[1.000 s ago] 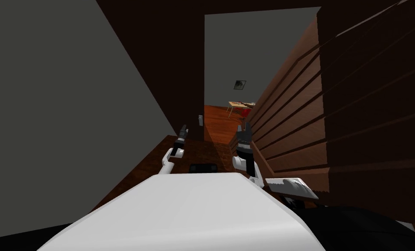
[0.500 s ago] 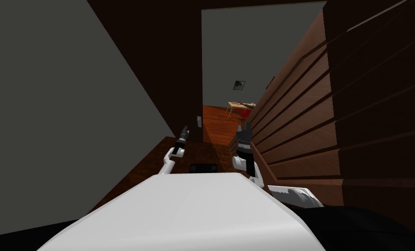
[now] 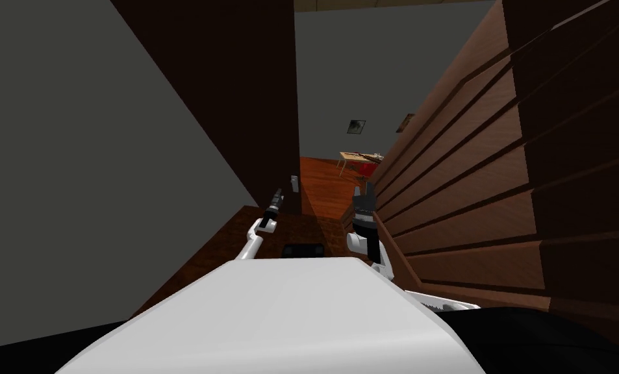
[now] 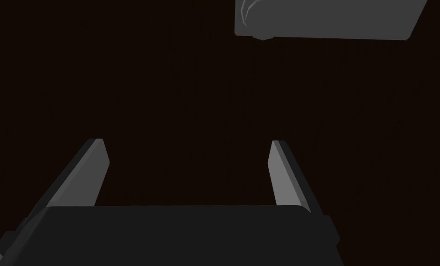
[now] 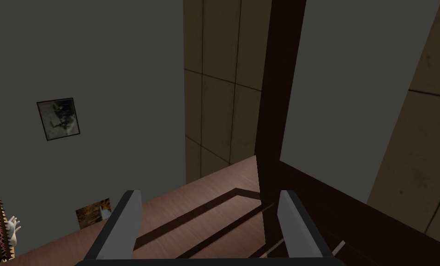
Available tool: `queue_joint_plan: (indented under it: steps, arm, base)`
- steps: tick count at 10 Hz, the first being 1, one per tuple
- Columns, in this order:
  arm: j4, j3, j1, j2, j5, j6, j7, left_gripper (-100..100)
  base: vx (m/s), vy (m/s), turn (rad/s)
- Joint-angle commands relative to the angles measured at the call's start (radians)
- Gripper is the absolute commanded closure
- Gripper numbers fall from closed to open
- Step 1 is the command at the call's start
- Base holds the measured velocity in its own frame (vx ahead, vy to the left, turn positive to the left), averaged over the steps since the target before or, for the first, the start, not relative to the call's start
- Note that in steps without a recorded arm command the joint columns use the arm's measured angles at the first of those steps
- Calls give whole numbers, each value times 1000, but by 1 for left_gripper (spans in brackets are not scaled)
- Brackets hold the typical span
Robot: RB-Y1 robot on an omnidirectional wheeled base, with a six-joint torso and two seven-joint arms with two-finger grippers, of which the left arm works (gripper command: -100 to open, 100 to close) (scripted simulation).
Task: Pull the door open
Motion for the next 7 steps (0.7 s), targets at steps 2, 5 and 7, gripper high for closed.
queue_joint_plan:
  steps: [2,5,7]
  arm:
    - [49,-2,-26,4,0,12,17,-100]
    - [106,-4,-57,7,-1,23,34,-100]
    - [149,-5,-79,9,-2,32,47,-100]
  base:
    - [106,-52,-5]
    - [108,-35,-13]
    - [156,-42,-12]
